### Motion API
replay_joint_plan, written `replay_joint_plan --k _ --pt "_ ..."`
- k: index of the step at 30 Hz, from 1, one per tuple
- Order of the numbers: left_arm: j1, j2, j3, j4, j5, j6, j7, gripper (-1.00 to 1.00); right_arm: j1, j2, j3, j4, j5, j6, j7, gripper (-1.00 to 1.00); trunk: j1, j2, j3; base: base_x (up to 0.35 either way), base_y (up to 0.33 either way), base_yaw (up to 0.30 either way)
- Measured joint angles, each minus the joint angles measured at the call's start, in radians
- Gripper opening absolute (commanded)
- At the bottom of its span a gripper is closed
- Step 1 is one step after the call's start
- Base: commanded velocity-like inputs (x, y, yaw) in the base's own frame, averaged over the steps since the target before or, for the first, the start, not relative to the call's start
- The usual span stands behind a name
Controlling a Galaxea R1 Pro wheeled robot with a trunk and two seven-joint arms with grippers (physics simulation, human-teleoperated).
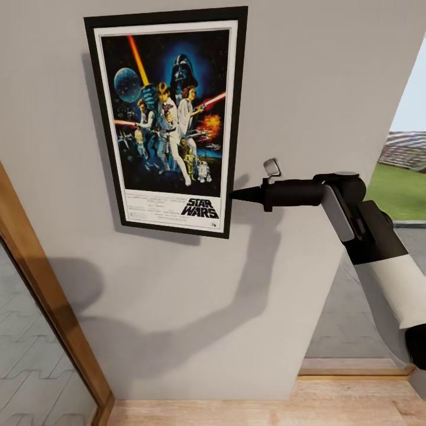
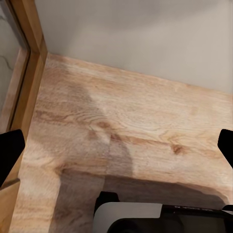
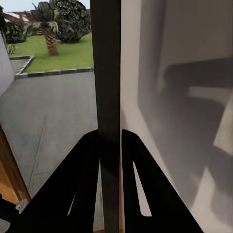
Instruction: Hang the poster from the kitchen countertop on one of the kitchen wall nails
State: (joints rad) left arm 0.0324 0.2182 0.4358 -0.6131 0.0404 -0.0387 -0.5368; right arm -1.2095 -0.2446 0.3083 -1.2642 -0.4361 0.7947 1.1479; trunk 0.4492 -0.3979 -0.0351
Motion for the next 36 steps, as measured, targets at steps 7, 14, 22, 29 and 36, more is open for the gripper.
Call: replay_joint_plan --k 7,14,22,29,36 --pt "0.000 0.000 -0.002 0.001 0.000 0.001 0.000 1.00 0.000 0.000 0.000 0.000 0.000 0.000 0.000 -1.00 0.000 0.000 0.000 0.105 0.000 0.000" --pt "0.000 0.000 -0.002 0.001 0.000 0.001 0.000 1.00 0.000 0.000 -0.002 0.000 0.000 0.000 -0.001 -1.00 0.000 0.000 0.000 0.010 0.000 0.000" --pt "0.000 0.000 -0.002 0.001 0.000 0.001 0.000 1.00 0.000 0.000 -0.003 0.000 0.000 0.000 0.000 -1.00 0.000 0.000 0.000 0.000 0.000 0.000" --pt "0.000 -0.005 0.000 0.000 0.000 -0.001 0.001 1.00 0.000 0.000 -0.005 0.002 0.002 0.001 -0.001 -1.00 0.000 0.000 0.000 0.000 0.000 0.000" --pt "0.000 -0.005 0.000 0.000 0.000 -0.001 0.001 1.00 0.000 0.000 -0.005 0.002 0.002 0.001 -0.001 -1.00 0.000 0.000 0.000 0.000 0.000 0.000"
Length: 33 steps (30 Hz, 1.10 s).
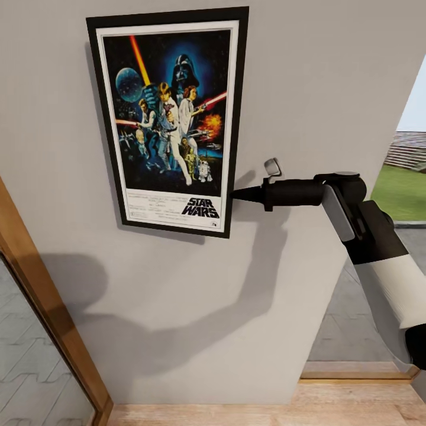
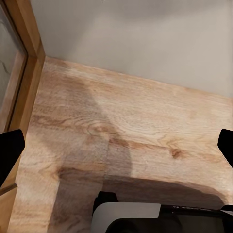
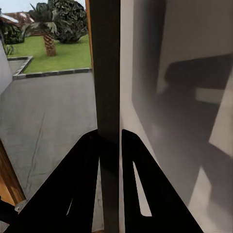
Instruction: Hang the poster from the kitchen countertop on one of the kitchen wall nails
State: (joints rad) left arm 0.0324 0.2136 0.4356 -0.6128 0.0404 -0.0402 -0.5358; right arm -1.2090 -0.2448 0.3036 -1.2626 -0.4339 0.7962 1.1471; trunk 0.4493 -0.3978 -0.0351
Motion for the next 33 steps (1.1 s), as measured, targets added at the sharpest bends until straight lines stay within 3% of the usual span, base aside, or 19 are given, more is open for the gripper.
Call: replay_joint_plan --k 33 --pt "0.000 0.003 -0.001 0.009 0.000 -0.012 0.001 1.00 0.000 -0.001 0.000 0.002 0.000 0.000 0.000 -1.00 0.000 0.000 0.000 0.017 0.000 0.000"
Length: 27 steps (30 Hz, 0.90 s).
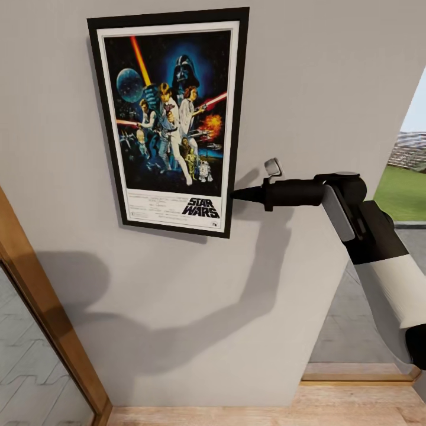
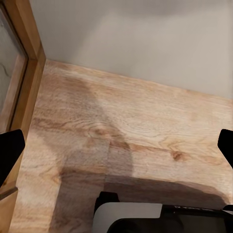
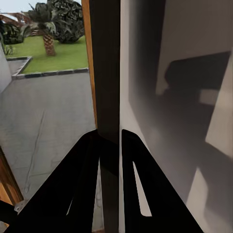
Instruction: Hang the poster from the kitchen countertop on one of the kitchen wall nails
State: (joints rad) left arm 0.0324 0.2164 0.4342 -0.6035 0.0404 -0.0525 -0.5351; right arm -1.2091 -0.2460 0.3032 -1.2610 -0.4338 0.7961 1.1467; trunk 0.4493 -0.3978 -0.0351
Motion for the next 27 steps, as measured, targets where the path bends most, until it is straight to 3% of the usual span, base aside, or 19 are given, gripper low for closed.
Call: replay_joint_plan --k 27 --pt "0.000 0.000 0.000 0.000 0.000 0.000 0.000 1.00 0.000 0.000 0.000 0.000 0.000 0.000 -0.001 -1.00 0.000 0.000 0.000 0.036 0.000 0.000"
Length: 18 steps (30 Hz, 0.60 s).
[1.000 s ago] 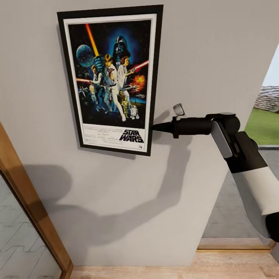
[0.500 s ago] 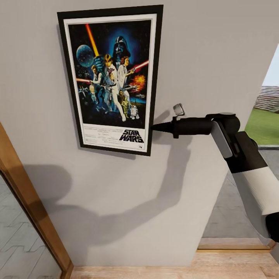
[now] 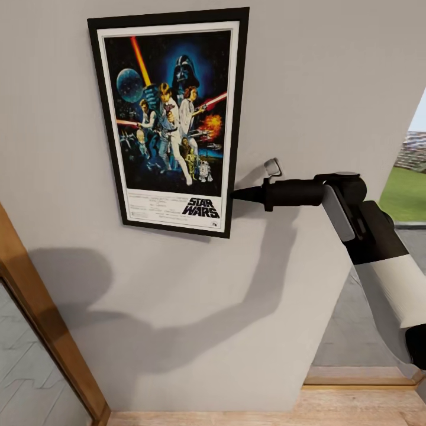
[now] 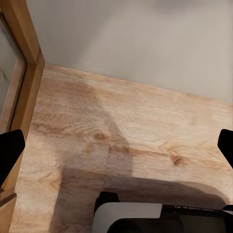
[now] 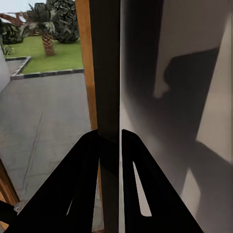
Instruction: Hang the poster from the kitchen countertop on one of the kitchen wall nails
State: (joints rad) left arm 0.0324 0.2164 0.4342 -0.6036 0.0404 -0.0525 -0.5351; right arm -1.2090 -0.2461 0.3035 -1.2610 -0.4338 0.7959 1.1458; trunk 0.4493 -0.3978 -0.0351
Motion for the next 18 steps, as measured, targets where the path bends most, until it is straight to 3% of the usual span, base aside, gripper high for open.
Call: replay_joint_plan --k 18 --pt "0.000 -0.004 0.002 -0.003 0.000 0.000 0.000 1.00 0.001 -0.001 -0.015 0.000 0.000 0.004 -0.003 -1.00 0.000 0.000 0.000 0.001 0.000 0.000"
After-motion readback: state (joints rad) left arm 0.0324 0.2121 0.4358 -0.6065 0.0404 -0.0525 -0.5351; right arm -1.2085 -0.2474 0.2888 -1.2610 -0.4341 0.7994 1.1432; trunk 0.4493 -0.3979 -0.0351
